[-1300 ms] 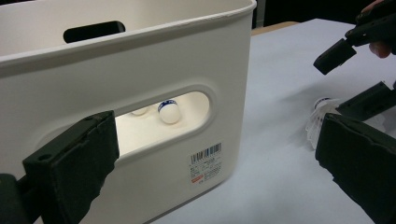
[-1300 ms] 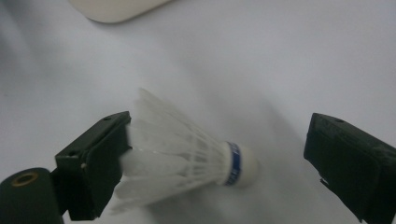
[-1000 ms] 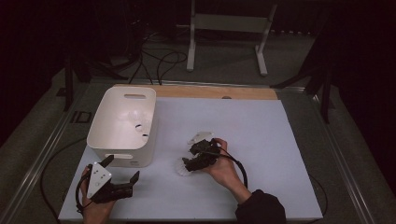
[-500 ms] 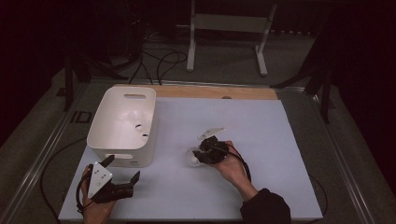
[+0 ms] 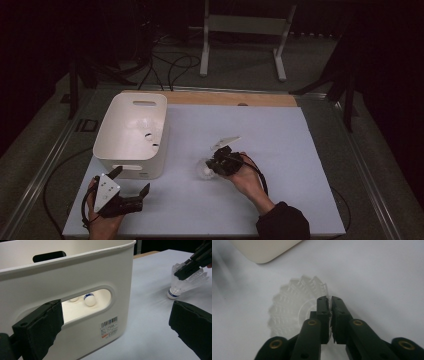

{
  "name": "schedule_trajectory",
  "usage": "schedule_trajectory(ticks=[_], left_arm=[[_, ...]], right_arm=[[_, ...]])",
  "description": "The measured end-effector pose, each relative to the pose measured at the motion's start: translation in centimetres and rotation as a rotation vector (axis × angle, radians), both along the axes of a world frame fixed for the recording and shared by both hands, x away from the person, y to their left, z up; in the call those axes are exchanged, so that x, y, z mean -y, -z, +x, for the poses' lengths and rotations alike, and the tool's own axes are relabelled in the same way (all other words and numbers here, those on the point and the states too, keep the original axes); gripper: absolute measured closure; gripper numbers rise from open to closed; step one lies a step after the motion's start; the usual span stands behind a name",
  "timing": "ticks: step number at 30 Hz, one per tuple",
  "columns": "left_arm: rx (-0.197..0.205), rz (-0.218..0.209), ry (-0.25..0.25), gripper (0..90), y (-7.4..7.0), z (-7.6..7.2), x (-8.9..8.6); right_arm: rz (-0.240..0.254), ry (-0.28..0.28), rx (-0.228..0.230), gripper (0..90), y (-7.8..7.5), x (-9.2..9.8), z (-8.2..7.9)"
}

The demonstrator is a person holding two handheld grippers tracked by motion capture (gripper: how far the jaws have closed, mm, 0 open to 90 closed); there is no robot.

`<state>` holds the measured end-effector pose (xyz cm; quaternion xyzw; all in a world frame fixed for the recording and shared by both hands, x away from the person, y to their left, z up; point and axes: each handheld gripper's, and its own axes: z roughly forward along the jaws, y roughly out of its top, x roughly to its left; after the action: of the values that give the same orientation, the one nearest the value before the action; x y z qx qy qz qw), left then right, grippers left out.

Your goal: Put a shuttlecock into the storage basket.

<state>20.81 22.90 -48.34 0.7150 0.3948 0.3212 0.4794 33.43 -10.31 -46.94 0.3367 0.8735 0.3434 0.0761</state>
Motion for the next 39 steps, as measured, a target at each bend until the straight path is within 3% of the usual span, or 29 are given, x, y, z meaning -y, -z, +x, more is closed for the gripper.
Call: schedule_trajectory(ticks=[39], left_arm=[[0.0,-0.002,-0.001,0.2,0.0,0.0,0.0]], right_arm=[[0.048,0.056,0.049,88.8,-1.7,1.1,0.3]])
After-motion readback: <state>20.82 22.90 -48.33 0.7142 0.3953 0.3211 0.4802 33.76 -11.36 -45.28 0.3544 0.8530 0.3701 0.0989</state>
